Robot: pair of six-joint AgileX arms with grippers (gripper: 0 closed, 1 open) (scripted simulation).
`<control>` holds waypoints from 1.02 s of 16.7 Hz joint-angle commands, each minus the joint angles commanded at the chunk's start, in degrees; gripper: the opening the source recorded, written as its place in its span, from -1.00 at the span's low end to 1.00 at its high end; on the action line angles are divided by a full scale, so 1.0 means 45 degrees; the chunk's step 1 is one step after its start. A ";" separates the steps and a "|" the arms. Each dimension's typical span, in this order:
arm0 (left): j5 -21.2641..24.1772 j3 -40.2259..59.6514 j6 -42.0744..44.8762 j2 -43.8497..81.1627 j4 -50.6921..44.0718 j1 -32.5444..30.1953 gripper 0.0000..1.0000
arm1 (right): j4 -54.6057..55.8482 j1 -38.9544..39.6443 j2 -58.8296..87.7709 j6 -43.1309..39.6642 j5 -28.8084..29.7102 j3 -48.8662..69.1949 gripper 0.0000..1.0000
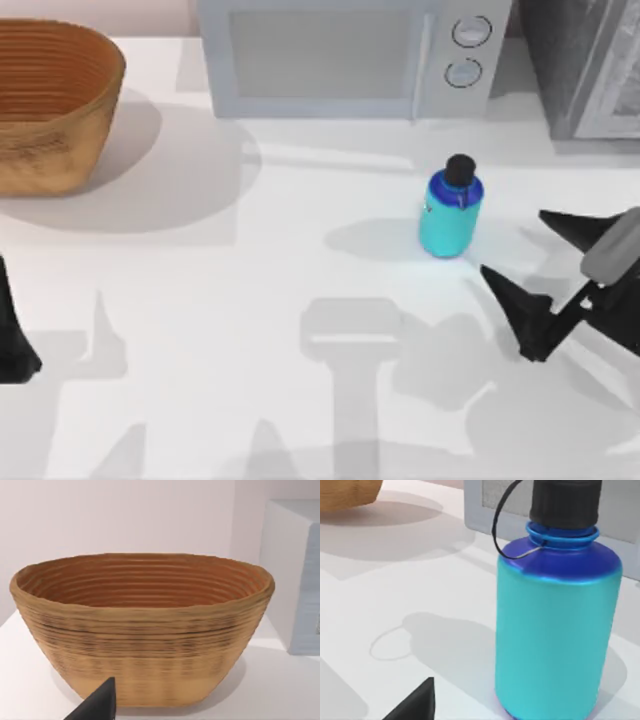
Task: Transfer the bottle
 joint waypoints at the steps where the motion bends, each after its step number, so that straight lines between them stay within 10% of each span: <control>1: 0.0000 0.0000 0.0000 0.0000 0.0000 0.0000 1.00 | 0.0000 0.0000 0.0000 0.0000 0.0000 0.0000 1.00; 17: 0.0000 0.0000 0.0000 0.0000 0.0000 0.0000 1.00 | -0.3137 0.2363 0.1241 0.0294 0.2365 0.4507 1.00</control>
